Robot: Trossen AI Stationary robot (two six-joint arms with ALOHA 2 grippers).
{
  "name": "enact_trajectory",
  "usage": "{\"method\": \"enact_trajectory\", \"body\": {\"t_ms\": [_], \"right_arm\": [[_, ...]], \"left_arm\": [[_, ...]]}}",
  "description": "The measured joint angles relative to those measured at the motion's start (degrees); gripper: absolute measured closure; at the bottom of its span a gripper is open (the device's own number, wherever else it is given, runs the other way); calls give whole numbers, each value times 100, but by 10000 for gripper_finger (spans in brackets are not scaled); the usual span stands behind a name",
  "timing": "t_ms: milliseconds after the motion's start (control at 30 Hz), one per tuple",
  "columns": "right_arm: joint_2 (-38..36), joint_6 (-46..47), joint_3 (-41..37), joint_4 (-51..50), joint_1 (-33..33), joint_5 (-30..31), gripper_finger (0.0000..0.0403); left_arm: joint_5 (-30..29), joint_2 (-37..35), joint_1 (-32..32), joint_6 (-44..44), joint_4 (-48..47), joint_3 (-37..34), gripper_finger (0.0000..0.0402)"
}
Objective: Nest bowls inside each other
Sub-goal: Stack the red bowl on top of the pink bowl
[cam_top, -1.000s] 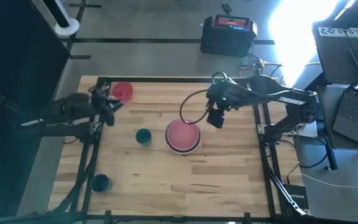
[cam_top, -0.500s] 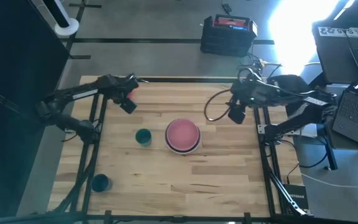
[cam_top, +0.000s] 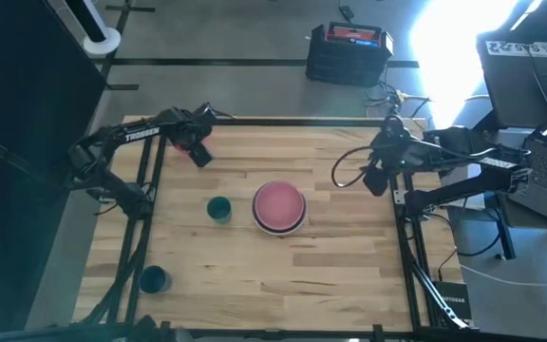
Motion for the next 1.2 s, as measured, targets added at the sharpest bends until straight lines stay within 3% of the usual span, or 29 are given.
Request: {"method": "enact_trajectory", "body": {"t_ms": [167,600,700,1067,1200], "right_arm": [[-140,83,-228,275,0,-76,171],[-140,99,-228,368,0,-33,171],[-140,79,-228,345,0,-36,171],[-142,-240,-228,13,0,-112,171],[-143,-514,-228,-6,0,-118,171]], "left_arm": [[160,64,206,366,173,-3,237],[366,1120,353,599,344,-20,240],[366,1158,335,673,339,-12,287],[356,85,-1067,994,-1158,1042,395],[48,-100,-1469,1035,-1386,1440,401]]}}
